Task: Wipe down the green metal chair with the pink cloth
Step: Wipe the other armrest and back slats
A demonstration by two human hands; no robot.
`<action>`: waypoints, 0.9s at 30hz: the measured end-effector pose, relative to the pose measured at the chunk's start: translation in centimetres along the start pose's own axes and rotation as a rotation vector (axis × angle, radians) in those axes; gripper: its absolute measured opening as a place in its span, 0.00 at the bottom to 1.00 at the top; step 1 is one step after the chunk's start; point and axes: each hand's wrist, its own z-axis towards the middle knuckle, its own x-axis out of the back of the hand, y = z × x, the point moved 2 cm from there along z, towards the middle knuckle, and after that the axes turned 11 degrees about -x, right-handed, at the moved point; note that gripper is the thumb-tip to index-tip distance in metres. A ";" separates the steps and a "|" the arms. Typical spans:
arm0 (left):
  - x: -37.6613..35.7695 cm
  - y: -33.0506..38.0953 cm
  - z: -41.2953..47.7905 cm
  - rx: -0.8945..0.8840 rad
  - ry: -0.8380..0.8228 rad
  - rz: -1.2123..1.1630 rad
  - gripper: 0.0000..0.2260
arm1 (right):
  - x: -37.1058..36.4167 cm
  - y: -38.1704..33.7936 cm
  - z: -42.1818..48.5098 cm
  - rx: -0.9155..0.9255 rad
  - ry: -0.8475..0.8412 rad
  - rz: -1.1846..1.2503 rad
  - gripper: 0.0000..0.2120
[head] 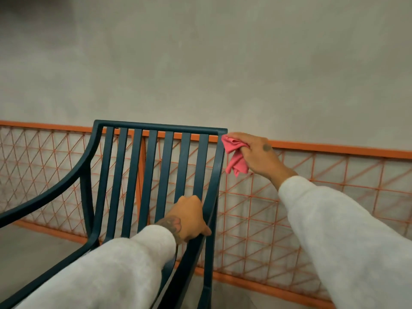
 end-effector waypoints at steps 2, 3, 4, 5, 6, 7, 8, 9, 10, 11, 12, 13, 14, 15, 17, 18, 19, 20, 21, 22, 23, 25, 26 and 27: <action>0.4 0.2 0.4 0.027 -0.050 -0.013 0.15 | 0.0 -0.7 1.5 0.078 0.029 -0.057 0.24; 0.5 0.3 0.5 0.037 -0.065 -0.020 0.17 | -0.3 -0.7 2.4 0.097 0.020 -0.108 0.24; 0.6 0.3 0.6 0.043 -0.074 -0.025 0.18 | -0.7 -0.4 3.3 0.106 0.012 -0.168 0.25; 0.6 0.3 0.7 0.045 -0.077 -0.025 0.19 | -1.0 0.0 4.0 0.102 0.006 -0.229 0.26; 0.6 0.2 0.7 0.046 -0.079 -0.022 0.19 | -1.7 0.6 4.5 0.099 -0.008 -0.265 0.27; 0.6 0.2 0.7 0.045 -0.080 -0.024 0.19 | -2.4 1.0 4.5 0.079 -0.028 -0.278 0.30; 0.5 0.0 0.8 0.043 -0.078 -0.028 0.19 | -3.3 1.7 4.3 0.054 -0.049 -0.254 0.31; 0.5 -0.1 0.8 0.038 -0.077 -0.036 0.18 | -4.0 2.2 3.5 0.008 -0.068 -0.203 0.30; 0.4 -0.3 0.7 0.039 -0.077 -0.046 0.18 | -5.0 2.6 2.5 -0.026 -0.099 -0.152 0.28; 0.3 -0.4 0.7 0.043 -0.076 -0.055 0.17 | -6.1 2.9 1.0 -0.041 -0.139 -0.133 0.27; 0.3 -0.5 0.6 0.048 -0.070 -0.060 0.16 | -7.3 3.3 -0.5 -0.033 -0.172 -0.132 0.25; 0.3 -0.5 0.5 0.050 -0.061 -0.061 0.15 | -8.1 3.7 -2.0 -0.033 -0.202 -0.121 0.25; 0.3 -0.5 0.5 0.050 -0.051 -0.065 0.15 | -8.7 4.2 -3.2 -0.029 -0.237 -0.075 0.25; 0.3 -0.5 0.5 0.050 -0.046 -0.073 0.15 | -8.9 4.5 -4.2 -0.033 -0.282 -0.031 0.26; 0.1 -0.5 0.7 0.048 -0.051 -0.078 0.15 | -8.8 5.0 -5.2 -0.024 -0.367 -0.027 0.27; 0.1 -0.5 0.7 0.048 -0.053 -0.077 0.16 | -8.6 5.0 -5.1 -0.007 -0.403 -0.056 0.27; 0.1 -0.6 0.8 0.050 -0.055 -0.077 0.16 | -8.3 4.7 -4.7 0.006 -0.432 -0.092 0.28; 0.1 -0.7 0.9 0.053 -0.058 -0.080 0.17 | -8.0 4.5 -4.0 0.012 -0.433 -0.123 0.28; 0.1 -0.7 0.9 0.058 -0.064 -0.084 0.17 | -7.7 4.2 -3.0 0.016 -0.408 -0.145 0.28; 0.1 -0.7 1.0 0.062 -0.072 -0.090 0.17 | -7.4 4.1 -1.9 0.009 -0.365 -0.151 0.27; 0.1 -0.7 1.0 0.064 -0.076 -0.100 0.17 | -6.9 3.9 -0.8 -0.014 -0.316 -0.143 0.28; 0.1 -0.6 1.1 0.064 -0.079 -0.106 0.17 | -6.3 3.6 1.1 -0.043 -0.234 -0.114 0.29; 0.1 -0.6 1.1 0.058 -0.078 -0.094 0.17 | -6.2 3.4 1.8 -0.023 -0.206 -0.128 0.29; 0.1 -0.6 1.0 0.053 -0.076 -0.082 0.17 | -6.4 3.3 2.1 0.010 -0.174 -0.169 0.29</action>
